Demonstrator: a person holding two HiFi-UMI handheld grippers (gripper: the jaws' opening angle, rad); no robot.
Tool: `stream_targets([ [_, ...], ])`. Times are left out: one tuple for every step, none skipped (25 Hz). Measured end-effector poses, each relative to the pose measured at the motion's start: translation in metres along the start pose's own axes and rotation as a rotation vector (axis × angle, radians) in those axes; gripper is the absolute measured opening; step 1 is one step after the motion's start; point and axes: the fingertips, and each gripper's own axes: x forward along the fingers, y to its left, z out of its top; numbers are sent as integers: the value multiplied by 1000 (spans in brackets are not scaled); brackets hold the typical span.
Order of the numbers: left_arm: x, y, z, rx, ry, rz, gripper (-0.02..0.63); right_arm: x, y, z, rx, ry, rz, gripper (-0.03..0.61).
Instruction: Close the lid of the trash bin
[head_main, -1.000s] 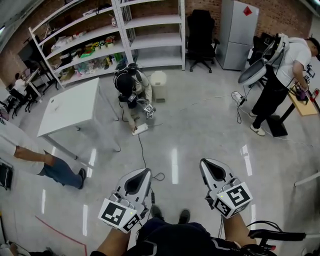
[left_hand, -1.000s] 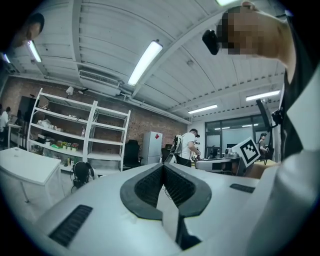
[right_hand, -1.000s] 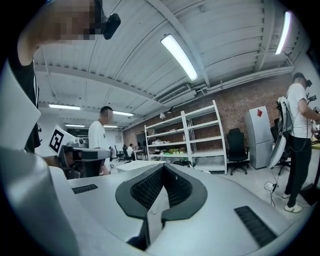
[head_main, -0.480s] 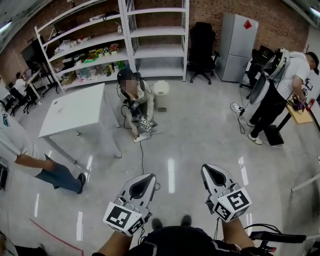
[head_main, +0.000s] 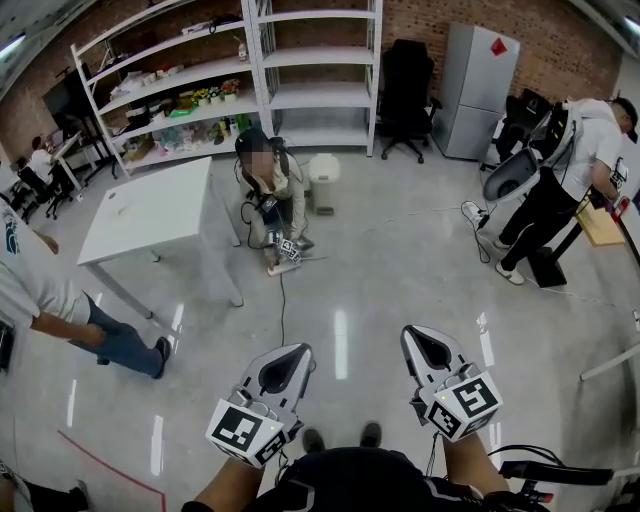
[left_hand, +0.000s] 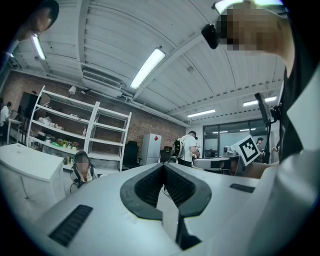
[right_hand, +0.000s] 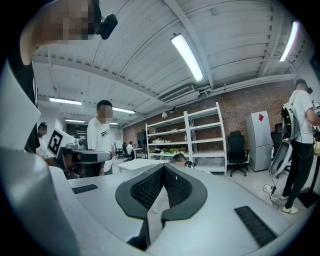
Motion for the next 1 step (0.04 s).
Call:
stream_targets([
  [0, 0, 0, -1, 2, 0, 0, -1, -1, 0, 0, -1, 0, 8],
])
